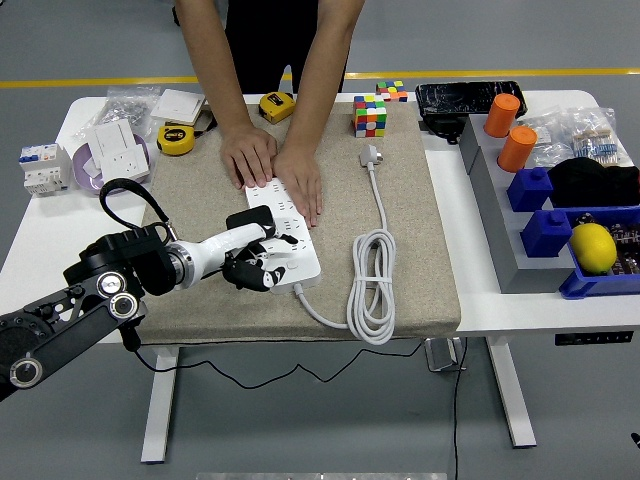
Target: Pick up the plug,place it near the board,insert it into the board,press the button
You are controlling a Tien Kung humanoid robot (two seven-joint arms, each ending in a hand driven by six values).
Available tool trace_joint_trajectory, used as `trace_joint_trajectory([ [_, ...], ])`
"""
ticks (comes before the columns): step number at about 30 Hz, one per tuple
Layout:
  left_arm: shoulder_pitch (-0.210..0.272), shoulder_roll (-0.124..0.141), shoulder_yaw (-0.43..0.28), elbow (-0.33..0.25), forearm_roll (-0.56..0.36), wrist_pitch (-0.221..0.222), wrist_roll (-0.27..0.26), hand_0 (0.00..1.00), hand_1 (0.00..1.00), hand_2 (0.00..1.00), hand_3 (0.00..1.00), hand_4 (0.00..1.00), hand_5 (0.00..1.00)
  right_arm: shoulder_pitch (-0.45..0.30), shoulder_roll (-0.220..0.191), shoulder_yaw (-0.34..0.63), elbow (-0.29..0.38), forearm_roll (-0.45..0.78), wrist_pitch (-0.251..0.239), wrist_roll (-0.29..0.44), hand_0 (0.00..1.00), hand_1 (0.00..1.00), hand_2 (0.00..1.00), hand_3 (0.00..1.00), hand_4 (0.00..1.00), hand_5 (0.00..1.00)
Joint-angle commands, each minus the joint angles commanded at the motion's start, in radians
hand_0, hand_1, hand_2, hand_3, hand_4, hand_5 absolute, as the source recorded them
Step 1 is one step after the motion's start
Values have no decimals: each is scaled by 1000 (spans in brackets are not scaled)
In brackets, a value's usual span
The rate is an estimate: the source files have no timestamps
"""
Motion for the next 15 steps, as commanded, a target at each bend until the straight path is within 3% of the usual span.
trace_joint_trajectory([
  [4, -3, -5, 12, 11, 20, -27, 23, 130, 29, 155, 893, 553, 2, -2, -1, 2, 0, -3, 0, -1, 998, 836, 752, 788, 998, 864],
  [15, -7, -11, 33, 17, 3, -39, 22, 130, 28, 160, 889, 555, 2, -2, -2, 4, 0, -8, 0, 0, 998, 835, 752, 788, 998, 864],
])
